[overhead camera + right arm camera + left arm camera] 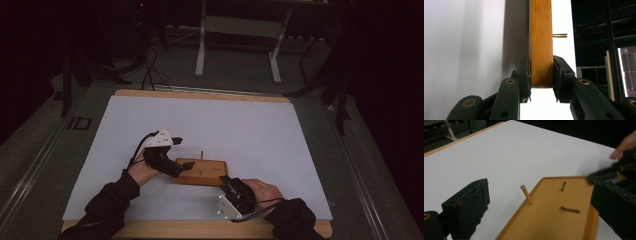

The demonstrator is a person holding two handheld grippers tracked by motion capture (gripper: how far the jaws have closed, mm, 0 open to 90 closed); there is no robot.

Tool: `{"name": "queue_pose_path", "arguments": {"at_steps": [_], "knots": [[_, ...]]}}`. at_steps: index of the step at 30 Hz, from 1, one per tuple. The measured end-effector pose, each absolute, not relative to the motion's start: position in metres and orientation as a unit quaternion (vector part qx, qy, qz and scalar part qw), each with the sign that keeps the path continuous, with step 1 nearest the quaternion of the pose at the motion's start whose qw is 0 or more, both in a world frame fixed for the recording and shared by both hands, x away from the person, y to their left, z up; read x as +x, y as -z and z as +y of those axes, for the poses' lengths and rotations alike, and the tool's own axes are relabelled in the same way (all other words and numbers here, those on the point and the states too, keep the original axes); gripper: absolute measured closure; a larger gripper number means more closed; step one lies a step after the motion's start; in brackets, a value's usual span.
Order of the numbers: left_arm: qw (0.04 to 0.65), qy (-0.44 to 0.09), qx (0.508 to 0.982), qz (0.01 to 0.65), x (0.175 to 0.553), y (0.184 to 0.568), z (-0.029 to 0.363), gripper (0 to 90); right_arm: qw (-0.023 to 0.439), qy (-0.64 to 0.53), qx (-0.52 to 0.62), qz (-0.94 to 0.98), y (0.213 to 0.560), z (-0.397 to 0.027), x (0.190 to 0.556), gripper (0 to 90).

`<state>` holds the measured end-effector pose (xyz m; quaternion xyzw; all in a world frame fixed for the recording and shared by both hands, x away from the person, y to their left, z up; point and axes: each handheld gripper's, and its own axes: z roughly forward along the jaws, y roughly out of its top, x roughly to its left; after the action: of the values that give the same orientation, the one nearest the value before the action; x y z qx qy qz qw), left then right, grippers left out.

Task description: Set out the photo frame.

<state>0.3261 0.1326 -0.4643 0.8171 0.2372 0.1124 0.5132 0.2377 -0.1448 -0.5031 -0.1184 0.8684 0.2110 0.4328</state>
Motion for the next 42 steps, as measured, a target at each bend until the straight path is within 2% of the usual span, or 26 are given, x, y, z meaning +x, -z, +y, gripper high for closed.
{"name": "queue_pose_path", "arguments": {"at_steps": [4,19,34,42], "knots": [[0.51,-0.132,0.818,0.233,0.314,0.463,0.137,2.7,0.401,-0.224,-0.114,0.881,0.492,-0.147,0.248,69.9],[0.518,-0.13,0.804,0.261,0.284,0.474,0.157,2.7,0.29,-0.243,-0.107,0.919,0.455,-0.153,0.296,69.8],[0.522,-0.13,0.797,0.274,0.273,0.492,0.157,2.6,0.202,-0.249,-0.078,0.944,0.434,-0.151,0.337,69.6],[0.523,-0.134,0.794,0.278,0.274,0.494,0.159,2.6,0.173,-0.255,-0.071,0.949,0.428,-0.15,0.356,69.3]]}}
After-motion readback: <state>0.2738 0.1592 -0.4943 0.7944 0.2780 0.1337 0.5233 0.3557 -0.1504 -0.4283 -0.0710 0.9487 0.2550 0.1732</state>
